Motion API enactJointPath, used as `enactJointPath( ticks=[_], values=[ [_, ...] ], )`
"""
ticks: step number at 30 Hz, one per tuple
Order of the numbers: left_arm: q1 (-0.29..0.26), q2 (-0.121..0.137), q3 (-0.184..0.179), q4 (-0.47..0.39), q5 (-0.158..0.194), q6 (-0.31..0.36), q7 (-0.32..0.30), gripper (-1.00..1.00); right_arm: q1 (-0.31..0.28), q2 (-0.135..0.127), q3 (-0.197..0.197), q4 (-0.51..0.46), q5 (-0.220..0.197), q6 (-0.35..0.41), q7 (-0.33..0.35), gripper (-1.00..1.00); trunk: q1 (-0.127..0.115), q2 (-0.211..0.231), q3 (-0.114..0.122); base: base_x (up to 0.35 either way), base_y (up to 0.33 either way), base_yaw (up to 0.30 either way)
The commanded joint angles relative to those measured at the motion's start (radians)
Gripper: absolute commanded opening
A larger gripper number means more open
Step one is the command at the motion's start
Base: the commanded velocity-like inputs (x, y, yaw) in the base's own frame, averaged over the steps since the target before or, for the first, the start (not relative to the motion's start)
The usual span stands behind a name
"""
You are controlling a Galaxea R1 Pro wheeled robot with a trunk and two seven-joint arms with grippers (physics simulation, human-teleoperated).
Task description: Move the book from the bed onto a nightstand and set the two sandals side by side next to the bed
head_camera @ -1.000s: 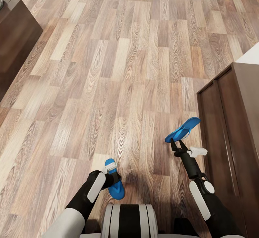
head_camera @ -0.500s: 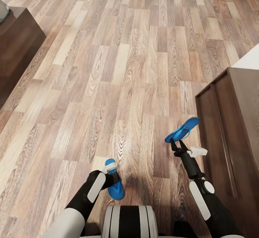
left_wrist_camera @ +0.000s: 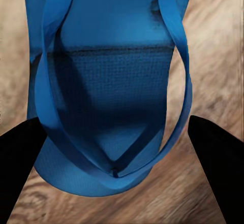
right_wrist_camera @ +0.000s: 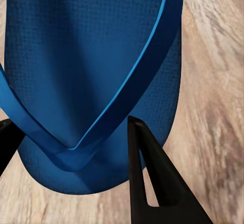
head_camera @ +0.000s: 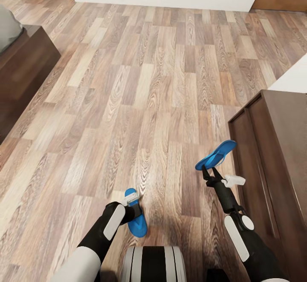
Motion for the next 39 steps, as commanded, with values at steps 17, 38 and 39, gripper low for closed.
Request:
enactJointPath(
  ticks=[17,38,39],
  values=[
    [0.000,0.176,-0.001,-0.008,0.002,0.003,-0.074,-1.00,0.000,0.000,-0.001,0.050,-0.012,-0.001,0.007,-1.00,-0.008,0.004,0.065,0.000,0.000,0.000],
    [0.006,0.320,-0.057,-0.006,-0.095,-0.068,-0.455,-1.00,0.000,0.000,-0.002,0.084,-0.011,0.000,0.006,-1.00,-0.017,0.009,0.147,0.000,0.000,0.000],
    [0.006,0.319,-0.057,-0.007,-0.095,-0.068,-0.459,-1.00,0.000,0.000,-0.002,0.084,-0.011,0.000,0.006,-1.00,-0.018,0.009,0.150,0.000,0.000,0.000]
  ],
)
